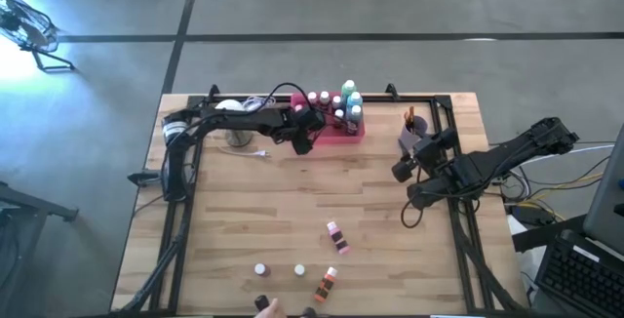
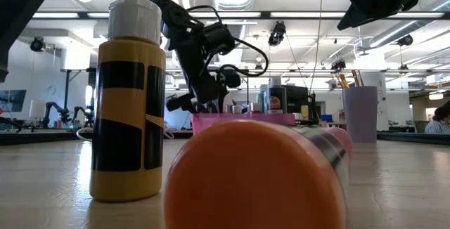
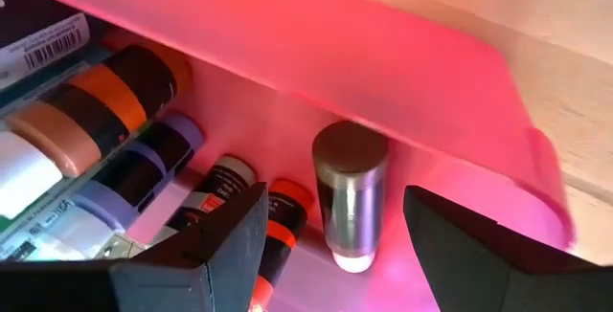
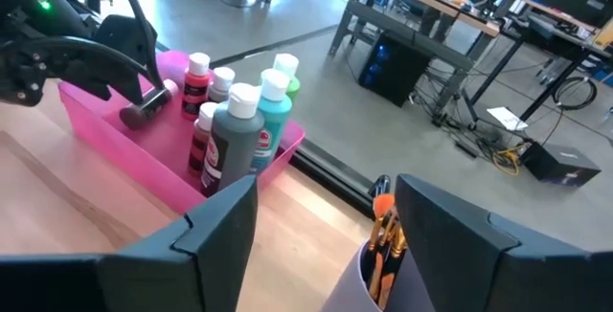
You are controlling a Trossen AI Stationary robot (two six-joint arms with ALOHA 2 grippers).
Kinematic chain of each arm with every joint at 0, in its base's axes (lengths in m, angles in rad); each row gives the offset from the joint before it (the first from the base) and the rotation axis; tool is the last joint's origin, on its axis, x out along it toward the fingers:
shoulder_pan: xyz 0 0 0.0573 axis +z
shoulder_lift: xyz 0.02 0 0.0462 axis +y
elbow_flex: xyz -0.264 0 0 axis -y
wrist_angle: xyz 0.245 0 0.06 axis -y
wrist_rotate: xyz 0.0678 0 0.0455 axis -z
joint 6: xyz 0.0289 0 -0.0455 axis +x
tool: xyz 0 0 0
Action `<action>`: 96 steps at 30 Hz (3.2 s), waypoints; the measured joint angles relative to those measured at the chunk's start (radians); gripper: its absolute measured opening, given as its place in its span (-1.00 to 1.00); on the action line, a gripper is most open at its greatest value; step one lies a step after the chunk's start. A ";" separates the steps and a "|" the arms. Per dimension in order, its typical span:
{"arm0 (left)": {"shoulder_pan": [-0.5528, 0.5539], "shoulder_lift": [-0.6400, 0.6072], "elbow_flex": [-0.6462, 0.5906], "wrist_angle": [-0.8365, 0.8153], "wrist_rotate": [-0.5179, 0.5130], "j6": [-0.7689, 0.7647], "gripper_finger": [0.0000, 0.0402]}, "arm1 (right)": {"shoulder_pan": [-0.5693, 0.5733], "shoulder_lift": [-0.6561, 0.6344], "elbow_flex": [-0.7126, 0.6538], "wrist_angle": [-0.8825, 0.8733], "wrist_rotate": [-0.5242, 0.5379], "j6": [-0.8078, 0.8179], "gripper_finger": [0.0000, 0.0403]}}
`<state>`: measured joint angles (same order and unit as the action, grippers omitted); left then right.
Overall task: Pick & Place Paint Supplies
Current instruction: Put the dark brown black paint bottle into the pink bin
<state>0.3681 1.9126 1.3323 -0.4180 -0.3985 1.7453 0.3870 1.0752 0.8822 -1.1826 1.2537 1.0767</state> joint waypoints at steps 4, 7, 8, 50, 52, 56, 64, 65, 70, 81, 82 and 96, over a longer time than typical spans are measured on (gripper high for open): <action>0.001 0.018 0.000 0.010 0.002 0.018 0.23 | 0.000 0.000 0.000 0.009 0.003 -0.007 0.25; 0.002 0.032 0.001 0.017 0.000 0.039 0.19 | 0.000 0.000 0.000 0.012 0.004 -0.011 0.27; 0.002 0.036 0.001 0.022 -0.001 0.042 0.17 | 0.000 0.000 0.000 0.012 0.004 -0.012 0.27; -0.035 0.038 0.002 0.087 -0.161 -0.063 -0.35 | -0.002 0.000 0.000 0.019 0.006 -0.049 0.17; -0.046 0.020 0.016 0.087 -0.157 -0.091 -0.35 | -0.002 0.000 0.000 0.019 0.006 -0.049 0.14; -0.069 -0.038 0.066 0.097 -0.133 -0.248 -0.35 | -0.002 0.000 0.000 0.019 0.006 -0.056 0.10; -0.057 -0.144 0.197 0.081 0.100 -1.334 -0.35 | -0.004 0.000 0.000 0.019 0.006 -0.057 0.13; -0.046 -0.149 0.213 0.062 0.099 -1.461 -0.35 | -0.004 0.000 0.000 0.020 0.006 -0.057 0.14; -0.027 -0.152 0.288 0.015 0.102 -1.805 -0.35 | -0.004 0.000 0.000 0.022 0.005 -0.040 0.21; -0.047 -0.141 0.333 -0.134 0.346 -1.585 -0.35 | -0.004 0.000 0.000 0.021 0.000 -0.044 0.31; -0.042 -0.133 0.351 -0.170 0.357 -1.526 -0.35 | -0.005 0.000 0.000 0.022 0.002 -0.044 0.32; 0.077 0.067 0.597 -0.561 0.422 -0.973 -0.35 | -0.059 0.000 0.000 0.045 0.011 -0.090 0.14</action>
<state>0.4455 1.9800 1.9291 -0.9786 0.0239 0.7724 0.3278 1.0748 0.8822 -1.1374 1.2648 0.9871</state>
